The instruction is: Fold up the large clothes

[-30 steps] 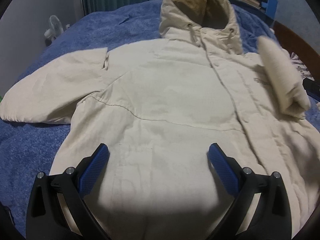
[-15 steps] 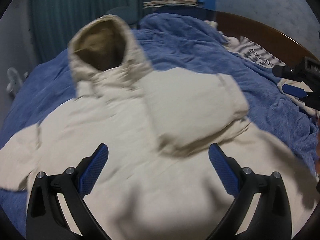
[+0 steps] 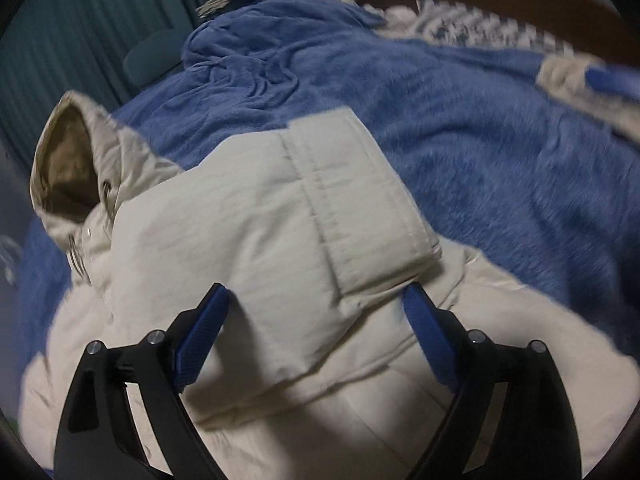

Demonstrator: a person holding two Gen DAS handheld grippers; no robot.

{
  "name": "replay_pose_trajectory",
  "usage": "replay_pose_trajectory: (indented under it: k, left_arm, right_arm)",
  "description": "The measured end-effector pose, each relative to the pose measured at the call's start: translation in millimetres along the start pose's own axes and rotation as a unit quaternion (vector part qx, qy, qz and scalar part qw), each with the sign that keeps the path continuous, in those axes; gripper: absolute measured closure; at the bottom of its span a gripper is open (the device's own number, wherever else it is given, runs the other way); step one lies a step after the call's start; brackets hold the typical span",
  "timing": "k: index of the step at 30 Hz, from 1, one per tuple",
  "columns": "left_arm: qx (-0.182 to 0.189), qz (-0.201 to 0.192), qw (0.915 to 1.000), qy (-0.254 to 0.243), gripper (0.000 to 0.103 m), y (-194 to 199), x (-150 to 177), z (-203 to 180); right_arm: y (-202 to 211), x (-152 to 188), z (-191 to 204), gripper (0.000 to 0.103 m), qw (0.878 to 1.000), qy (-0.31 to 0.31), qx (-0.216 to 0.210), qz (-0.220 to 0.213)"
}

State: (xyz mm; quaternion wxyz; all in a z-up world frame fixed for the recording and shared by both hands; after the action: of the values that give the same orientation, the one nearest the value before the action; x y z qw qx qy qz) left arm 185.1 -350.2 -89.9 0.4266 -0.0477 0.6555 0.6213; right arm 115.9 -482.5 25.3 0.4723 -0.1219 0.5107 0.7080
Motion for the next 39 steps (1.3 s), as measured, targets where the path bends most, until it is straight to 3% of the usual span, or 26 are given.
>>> replay_pose_trajectory:
  k: [2, 3, 4, 7, 14, 23, 27, 30, 33, 37, 39]
  left_arm:
    - [0.004, 0.009, 0.9999, -0.007, 0.046, -2, 1, 1]
    - [0.019, 0.014, 0.9997, 0.000, 0.054, 0, 2, 2]
    - [0.026, 0.015, 0.9995, 0.005, 0.070, 2, 1, 4]
    - [0.038, 0.002, 0.9988, 0.032, 0.081, 19, 0, 18]
    - [0.068, -0.044, 0.9867, 0.141, 0.084, 73, 8, 98]
    - [0.068, -0.085, 0.9611, 0.254, 0.088, 135, 60, 216]
    - [0.064, -0.091, 0.9431, 0.313, 0.089, 128, 83, 263]
    - [0.056, -0.073, 0.9329, 0.348, 0.089, 111, 98, 294]
    - [0.043, -0.047, 0.9296, 0.363, 0.089, 95, 114, 310]
    - [0.059, -0.011, 0.9139, 0.401, 0.088, 73, 132, 321]
    - [0.047, -0.004, 0.9151, 0.400, 0.081, 69, 135, 322]
  right_arm:
    - [-2, 0, 2, 0.031, 1.000, 0.002, -0.002, 0.001]
    - [-2, 0, 3, 0.031, 1.000, 0.004, -0.003, 0.001]
    - [-3, 0, 6, 0.031, 1.000, 0.005, -0.003, 0.001]
    - [-5, 2, 18, 0.031, 1.000, 0.012, -0.009, 0.001]
    - [-16, 24, 63, 0.031, 0.996, 0.088, 0.000, 0.018]
    - [-40, 63, 122, 0.031, 0.982, 0.184, 0.017, 0.049]
    - [-53, 79, 141, 0.031, 0.974, 0.217, 0.030, 0.055]
    - [-66, 94, 150, 0.031, 0.968, 0.237, 0.036, 0.070]
    - [-80, 110, 158, 0.031, 0.957, 0.275, 0.045, 0.087]
    - [-93, 118, 161, 0.031, 0.948, 0.298, 0.052, 0.099]
    - [-99, 122, 158, 0.031, 0.946, 0.302, 0.054, 0.108]
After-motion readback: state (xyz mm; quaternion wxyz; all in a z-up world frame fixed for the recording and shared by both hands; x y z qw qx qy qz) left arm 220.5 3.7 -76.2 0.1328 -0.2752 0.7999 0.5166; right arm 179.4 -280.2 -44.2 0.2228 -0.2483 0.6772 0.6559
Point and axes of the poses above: each gripper's, at about its wrist camera, not at the fingertips, and y roughly against the way its jaws point, z to its left, x to its underside, the point moved 7 cm from there along -y, roughly the way its jaws point, and after that the axes turned 13 degrees about y, right-handed, at the moved point
